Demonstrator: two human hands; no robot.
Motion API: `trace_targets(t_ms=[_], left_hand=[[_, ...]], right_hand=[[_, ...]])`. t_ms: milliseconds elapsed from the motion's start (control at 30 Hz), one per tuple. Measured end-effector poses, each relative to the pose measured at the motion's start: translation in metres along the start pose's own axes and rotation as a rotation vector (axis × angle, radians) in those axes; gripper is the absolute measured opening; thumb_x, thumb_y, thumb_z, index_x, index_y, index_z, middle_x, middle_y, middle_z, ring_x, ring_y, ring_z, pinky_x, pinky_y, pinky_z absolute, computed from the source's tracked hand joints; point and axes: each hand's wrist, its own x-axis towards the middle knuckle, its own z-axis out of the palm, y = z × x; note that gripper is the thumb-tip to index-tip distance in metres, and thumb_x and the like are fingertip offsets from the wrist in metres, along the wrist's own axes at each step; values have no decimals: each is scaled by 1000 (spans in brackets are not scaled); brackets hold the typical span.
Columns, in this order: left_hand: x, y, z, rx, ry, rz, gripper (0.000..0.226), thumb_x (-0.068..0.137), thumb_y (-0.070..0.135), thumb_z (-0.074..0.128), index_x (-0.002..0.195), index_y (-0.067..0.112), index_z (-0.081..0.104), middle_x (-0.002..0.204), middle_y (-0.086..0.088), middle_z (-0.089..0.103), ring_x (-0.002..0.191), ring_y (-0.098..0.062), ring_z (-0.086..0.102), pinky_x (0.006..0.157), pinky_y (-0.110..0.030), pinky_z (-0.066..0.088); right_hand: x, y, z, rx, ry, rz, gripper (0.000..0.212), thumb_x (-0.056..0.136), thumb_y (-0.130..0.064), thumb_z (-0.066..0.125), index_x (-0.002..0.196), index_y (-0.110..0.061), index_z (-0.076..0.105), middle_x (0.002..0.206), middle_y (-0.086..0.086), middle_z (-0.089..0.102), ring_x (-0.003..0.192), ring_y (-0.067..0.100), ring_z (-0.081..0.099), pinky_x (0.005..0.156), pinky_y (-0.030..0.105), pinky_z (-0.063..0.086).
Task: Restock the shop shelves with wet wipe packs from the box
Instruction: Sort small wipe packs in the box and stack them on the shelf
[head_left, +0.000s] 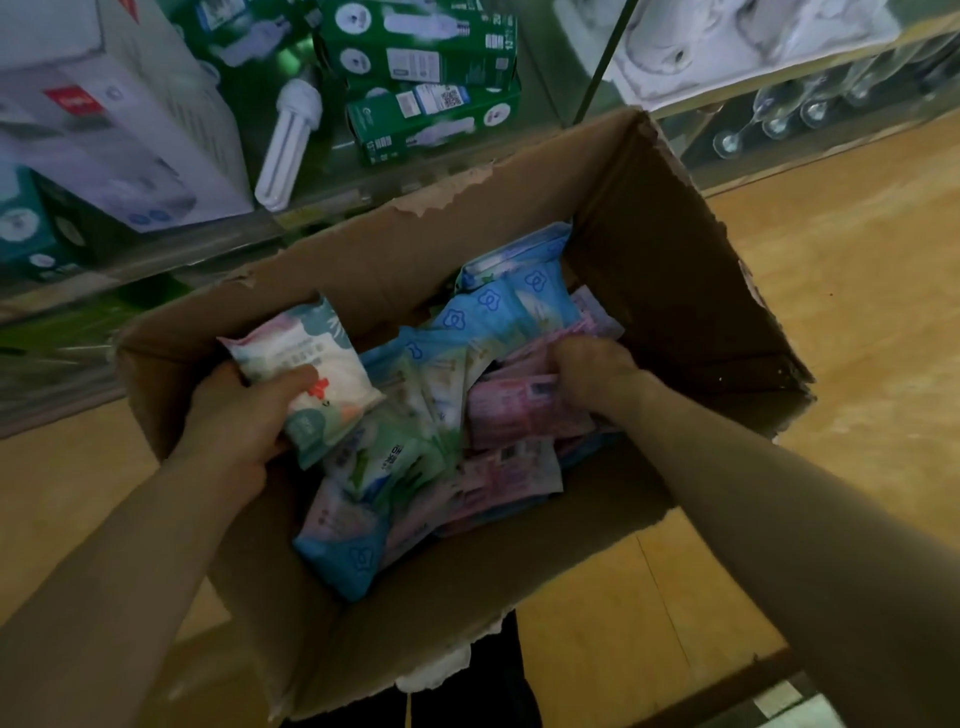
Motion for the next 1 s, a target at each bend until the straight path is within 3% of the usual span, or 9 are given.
trace_targets(t_ms=[200,267,333,433,533,600,767,867,1000], left_hand=[[-2,11,-9,157,68,158,55,87,11,67,138,16,48,129,-8,59,108,-26,60,78,-34,48],[-9,18,-7,295,104,277,56,89,12,64,141,15,43,135,-7,54,117,-26,55,81,-29,44],[-16,23,-4,424,110,370,54,90,11,63,140,13,42,136,-8,52,121,-25,52,82,-26,41],[-15,25,-8,566,109,451,49,90,11,63,137,11,46,135,-11,54,121,-27,52,90,-31,43],[-12,28,-13,613,107,488,47,91,10,61,137,11,50,135,-9,56,121,-24,53,93,-27,40],[-11,31,-14,609,96,488,46,91,10,61,136,12,52,134,-8,56,121,-23,53,95,-28,41],[-10,32,-18,598,71,478,45,90,11,61,134,17,54,132,-5,58,118,-20,56,92,-29,45],[-11,33,-19,606,53,500,45,90,10,60,134,15,54,131,-6,59,116,-21,56,88,-27,45],[-16,35,-21,657,85,601,42,90,9,59,132,12,55,131,-8,60,118,-23,56,93,-29,44]], right_hand=[[-7,18,-19,-78,83,263,45,98,-23,47,141,-14,36,131,13,46,113,28,55,84,37,48],[-15,-11,-31,-139,142,179,48,96,-19,49,141,-12,34,134,14,43,117,29,51,85,38,47],[-22,-55,-34,-45,168,-66,39,94,-20,51,132,-13,44,129,12,50,115,29,53,88,40,47],[-30,-131,-24,414,-107,-320,53,91,-38,57,136,-12,43,133,12,50,120,29,50,97,38,44],[-29,-181,-10,440,-153,-183,83,85,-43,66,146,-8,22,140,18,38,127,33,42,98,40,40],[-31,-189,2,369,-114,-109,82,87,-36,65,146,-6,18,141,19,37,126,34,43,98,41,41],[-35,-149,1,391,-212,-200,52,90,-33,61,133,-11,45,130,8,52,122,28,51,96,37,42],[-30,-101,-26,381,-265,-167,60,84,-40,68,133,-12,47,132,9,53,120,29,52,98,36,44],[-23,-41,-49,106,-166,-9,63,83,-37,70,133,-13,41,136,11,48,124,32,47,100,42,40]])
